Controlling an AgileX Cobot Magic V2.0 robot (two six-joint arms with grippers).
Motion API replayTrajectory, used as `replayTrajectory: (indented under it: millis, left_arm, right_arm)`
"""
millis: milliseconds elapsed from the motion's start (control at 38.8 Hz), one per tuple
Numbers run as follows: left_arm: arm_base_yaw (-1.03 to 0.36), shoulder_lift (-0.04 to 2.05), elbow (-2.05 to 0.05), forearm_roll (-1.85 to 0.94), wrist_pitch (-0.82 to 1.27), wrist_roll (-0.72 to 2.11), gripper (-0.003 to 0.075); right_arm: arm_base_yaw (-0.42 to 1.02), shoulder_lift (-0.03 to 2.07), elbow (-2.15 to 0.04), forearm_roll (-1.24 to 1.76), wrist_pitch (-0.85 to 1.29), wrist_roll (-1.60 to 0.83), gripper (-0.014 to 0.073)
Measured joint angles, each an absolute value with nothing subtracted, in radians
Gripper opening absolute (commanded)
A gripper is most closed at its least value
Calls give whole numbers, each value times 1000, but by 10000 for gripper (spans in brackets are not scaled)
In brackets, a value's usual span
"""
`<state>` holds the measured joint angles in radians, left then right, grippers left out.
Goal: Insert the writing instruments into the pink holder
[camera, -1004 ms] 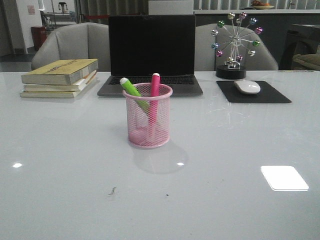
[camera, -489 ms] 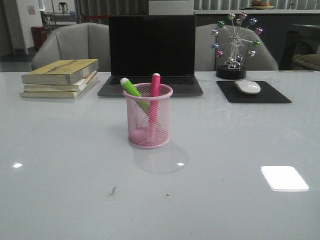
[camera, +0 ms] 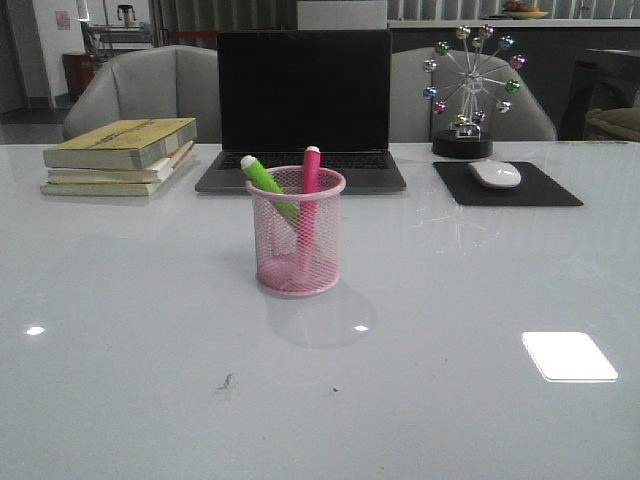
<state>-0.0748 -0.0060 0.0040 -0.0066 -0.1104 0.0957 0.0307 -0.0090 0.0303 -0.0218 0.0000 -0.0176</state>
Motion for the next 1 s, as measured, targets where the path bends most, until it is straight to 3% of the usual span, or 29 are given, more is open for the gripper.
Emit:
replayTrajectory:
  millis: [489,1004]
  left_arm:
    - [-75,-6,4,-32,18,96,92]
    - [-75,-6,4,-32,22,96,92]
  right_arm:
    - [31,-9,30,-22,132,-18,29]
    - [31,-9,30,-22,141,-18,29]
